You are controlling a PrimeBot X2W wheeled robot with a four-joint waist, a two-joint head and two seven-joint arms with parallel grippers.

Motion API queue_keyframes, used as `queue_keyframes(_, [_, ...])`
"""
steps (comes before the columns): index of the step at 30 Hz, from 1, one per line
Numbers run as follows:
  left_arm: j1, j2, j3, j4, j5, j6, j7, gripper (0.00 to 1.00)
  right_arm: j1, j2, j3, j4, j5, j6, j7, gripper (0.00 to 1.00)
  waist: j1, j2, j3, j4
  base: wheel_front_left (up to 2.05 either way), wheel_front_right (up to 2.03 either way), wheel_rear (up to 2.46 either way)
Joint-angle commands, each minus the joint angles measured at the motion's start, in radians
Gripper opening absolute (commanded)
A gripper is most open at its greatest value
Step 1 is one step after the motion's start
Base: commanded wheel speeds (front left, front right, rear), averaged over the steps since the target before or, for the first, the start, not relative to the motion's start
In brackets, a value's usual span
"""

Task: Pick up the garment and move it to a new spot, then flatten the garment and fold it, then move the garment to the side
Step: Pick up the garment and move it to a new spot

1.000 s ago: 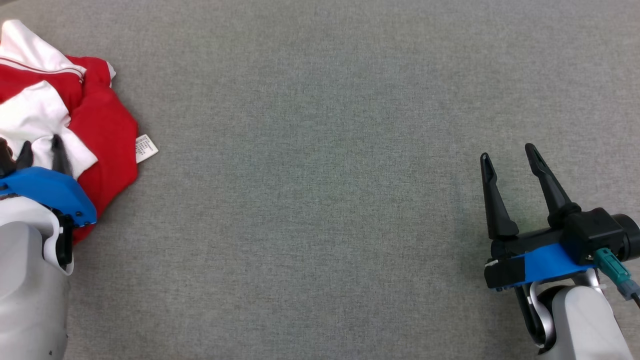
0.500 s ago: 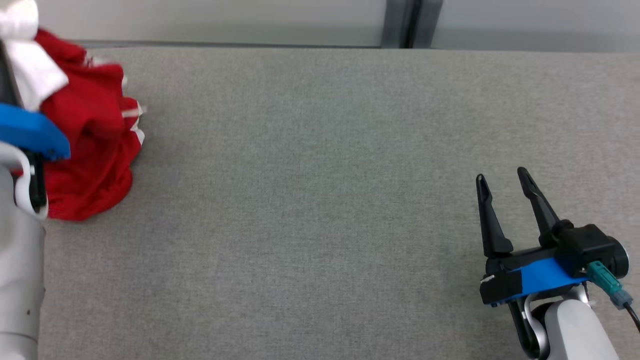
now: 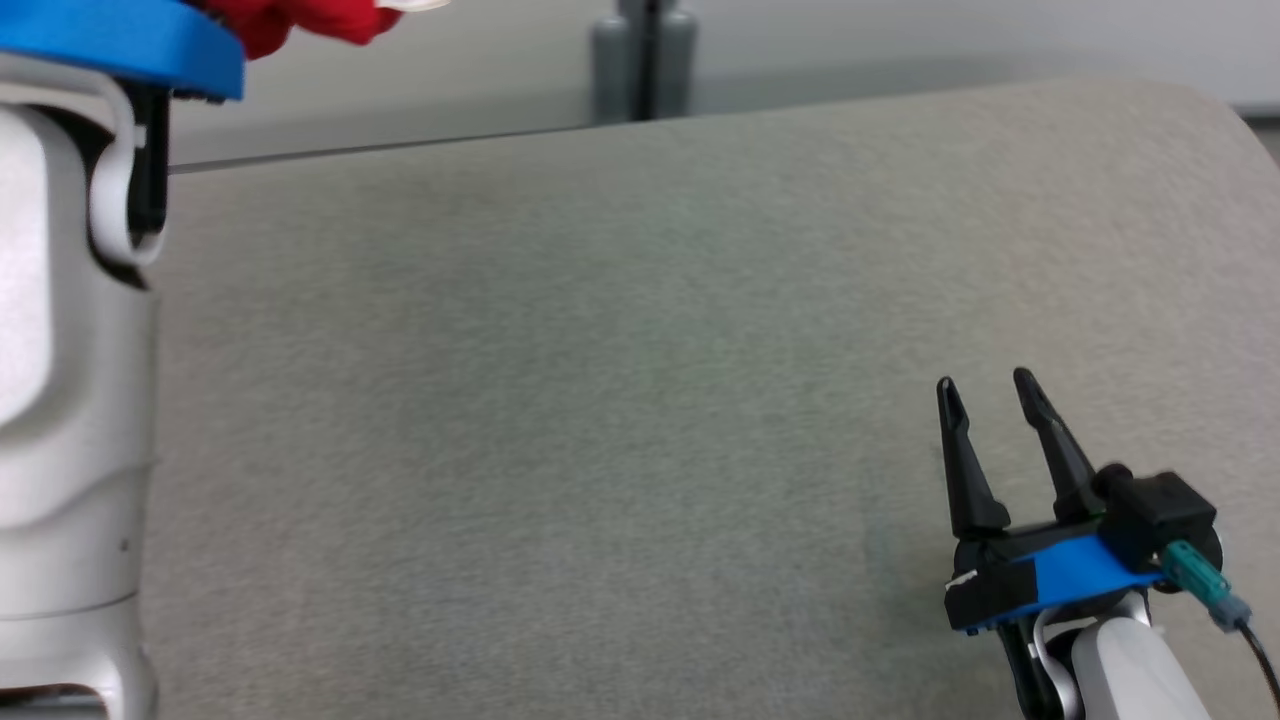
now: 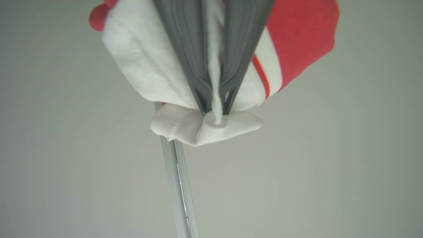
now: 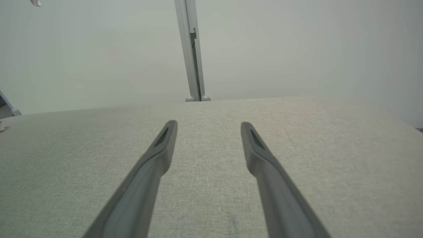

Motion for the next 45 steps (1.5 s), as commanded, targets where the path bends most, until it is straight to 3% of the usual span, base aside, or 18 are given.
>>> queue_keyframes(1, [-0.015,-0.020,-0.022,-0.043,0.001,-0.006,0.019,0.00,-0.009,-0.004,0.001,0.008,0.011,0.000,-0.007,1.00,0.0001,0.0000,-0.014,-0.050,0.00,0.00,0.00])
queue_keyframes(12, [0.085,-0.111,-0.150,-0.115,-0.016,-0.025,0.084,0.00,-0.014,-0.004,0.009,-0.037,0.056,0.000,-0.007,1.00,0.0001,0.0000,0.035,-0.197,0.00,0.00,0.00])
queue_keyframes(26, [0.410,-0.169,-0.287,0.108,-0.050,-0.040,0.005,0.00,-0.014,-0.004,0.008,-0.063,0.041,0.000,-0.007,1.00,0.0001,0.0000,0.046,-0.217,0.00,0.00,0.00])
queue_keyframes(28, [0.431,-0.176,-0.303,0.138,-0.045,-0.038,-0.018,1.00,-0.012,-0.004,0.006,-0.061,0.036,0.000,-0.007,1.00,0.0001,0.0000,0.041,-0.209,0.00,0.00,0.00])
queue_keyframes(36, [0.441,-0.192,-0.266,0.160,-0.074,-0.003,-0.103,1.00,0.011,-0.004,0.001,-0.050,0.009,0.000,-0.007,1.00,0.0001,0.0000,-0.018,-0.144,0.00,0.00,0.00])
queue_keyframes(45, [0.540,-0.127,-0.135,0.011,-0.075,0.071,-0.122,1.00,0.036,-0.004,-0.002,-0.048,-0.012,0.000,-0.007,1.00,0.0001,0.0000,-0.080,-0.044,0.00,0.00,0.00])
